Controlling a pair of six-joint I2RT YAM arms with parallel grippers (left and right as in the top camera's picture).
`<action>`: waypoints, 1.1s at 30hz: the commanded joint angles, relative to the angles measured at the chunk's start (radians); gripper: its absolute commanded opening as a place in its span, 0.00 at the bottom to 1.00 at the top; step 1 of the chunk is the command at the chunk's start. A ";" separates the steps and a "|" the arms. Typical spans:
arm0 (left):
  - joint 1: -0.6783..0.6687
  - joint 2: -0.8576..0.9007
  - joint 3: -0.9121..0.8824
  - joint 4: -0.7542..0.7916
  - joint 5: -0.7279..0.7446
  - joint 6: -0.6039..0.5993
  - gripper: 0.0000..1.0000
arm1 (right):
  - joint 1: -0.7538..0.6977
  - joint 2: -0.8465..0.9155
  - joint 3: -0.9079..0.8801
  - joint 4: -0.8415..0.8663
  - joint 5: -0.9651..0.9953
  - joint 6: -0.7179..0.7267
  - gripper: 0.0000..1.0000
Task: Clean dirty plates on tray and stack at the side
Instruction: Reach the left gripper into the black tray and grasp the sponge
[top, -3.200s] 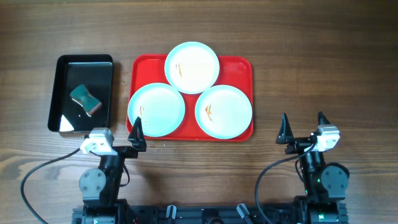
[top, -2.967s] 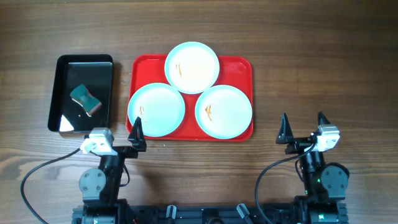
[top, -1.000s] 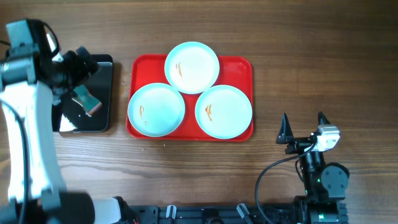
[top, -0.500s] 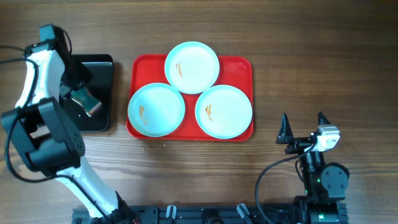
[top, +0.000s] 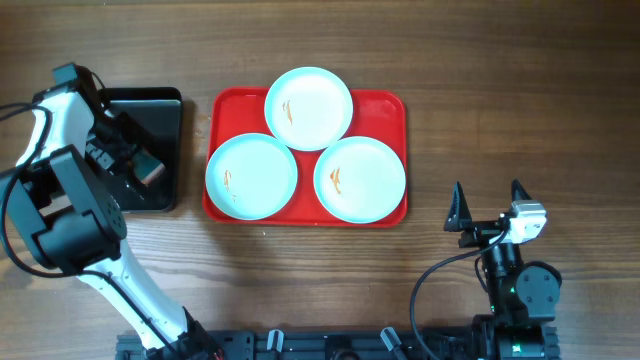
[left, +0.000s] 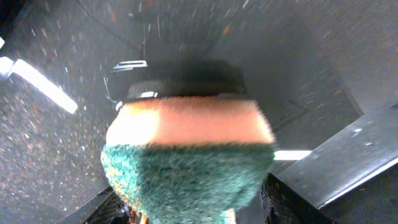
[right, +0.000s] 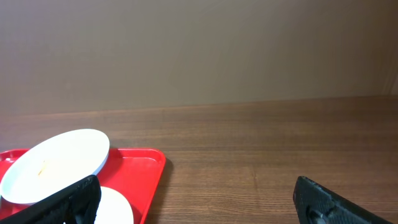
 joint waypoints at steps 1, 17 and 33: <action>-0.005 0.008 -0.025 0.003 -0.013 0.015 0.55 | -0.006 -0.005 -0.001 0.003 0.013 -0.010 1.00; -0.005 -0.204 -0.031 -0.032 0.005 0.016 0.04 | -0.006 -0.005 -0.001 0.003 0.013 -0.010 1.00; -0.005 -0.358 -0.237 0.182 -0.006 0.027 0.04 | -0.006 -0.005 -0.001 0.003 0.013 -0.010 1.00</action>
